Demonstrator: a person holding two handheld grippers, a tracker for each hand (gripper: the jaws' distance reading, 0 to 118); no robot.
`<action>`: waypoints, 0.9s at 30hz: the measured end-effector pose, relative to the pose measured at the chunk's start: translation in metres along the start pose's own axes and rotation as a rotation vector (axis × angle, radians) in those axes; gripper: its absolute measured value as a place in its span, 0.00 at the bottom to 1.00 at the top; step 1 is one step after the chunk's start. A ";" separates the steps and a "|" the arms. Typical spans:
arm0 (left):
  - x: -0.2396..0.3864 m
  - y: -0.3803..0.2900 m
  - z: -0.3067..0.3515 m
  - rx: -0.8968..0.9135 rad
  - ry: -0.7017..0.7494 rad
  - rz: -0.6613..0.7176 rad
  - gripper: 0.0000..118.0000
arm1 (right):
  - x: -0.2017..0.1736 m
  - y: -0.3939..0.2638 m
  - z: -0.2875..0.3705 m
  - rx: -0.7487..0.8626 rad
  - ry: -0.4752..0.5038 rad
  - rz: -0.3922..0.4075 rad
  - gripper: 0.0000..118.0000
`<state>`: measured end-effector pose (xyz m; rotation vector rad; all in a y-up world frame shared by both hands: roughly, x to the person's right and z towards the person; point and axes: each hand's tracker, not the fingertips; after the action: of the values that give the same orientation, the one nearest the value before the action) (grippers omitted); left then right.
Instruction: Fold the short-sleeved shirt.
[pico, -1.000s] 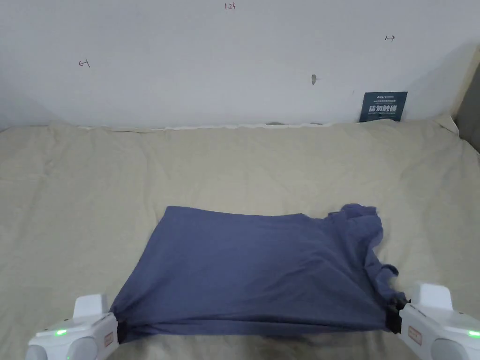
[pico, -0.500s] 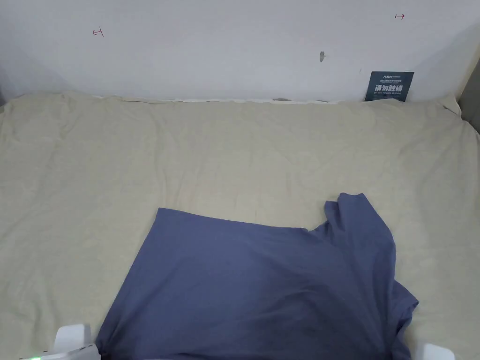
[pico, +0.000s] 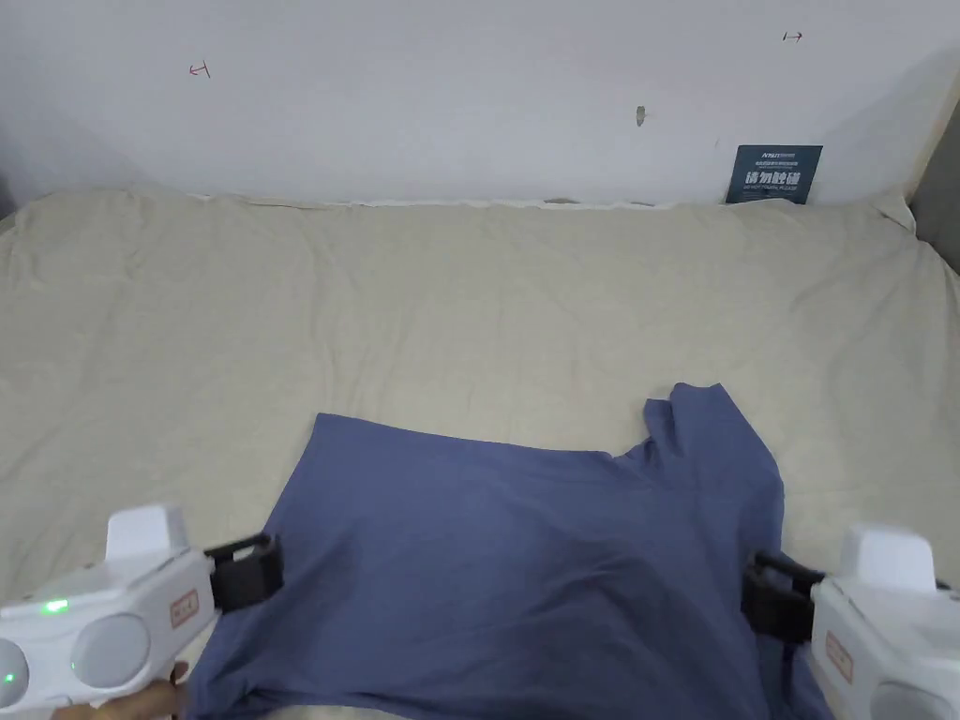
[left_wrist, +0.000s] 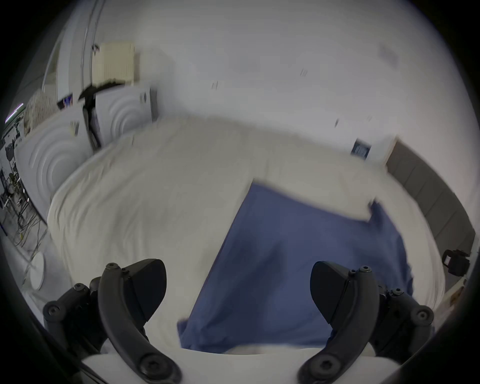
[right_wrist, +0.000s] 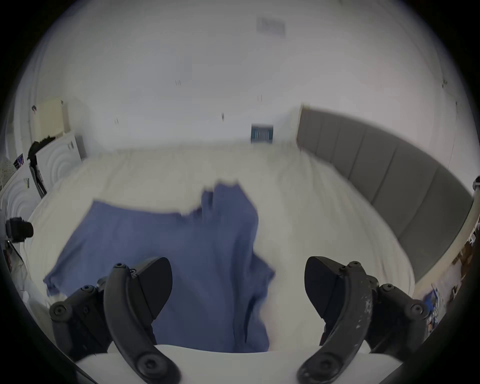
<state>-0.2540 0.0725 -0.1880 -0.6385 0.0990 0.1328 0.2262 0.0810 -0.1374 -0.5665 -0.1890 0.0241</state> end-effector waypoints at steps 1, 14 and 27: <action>0.009 0.011 0.009 0.068 -0.009 -0.003 0.96 | -0.003 0.012 0.008 0.052 0.000 0.001 0.90; 0.092 0.055 0.051 0.508 -0.070 -0.102 0.00 | -0.027 0.070 0.053 0.390 -0.045 0.029 0.01; 0.100 0.083 -0.016 0.269 -0.153 -0.135 0.00 | -0.020 0.077 0.025 0.368 -0.034 0.034 0.01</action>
<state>-0.1689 0.1381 -0.2630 -0.3636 -0.0730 0.0363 0.2039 0.1578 -0.1619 -0.2020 -0.2021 0.0991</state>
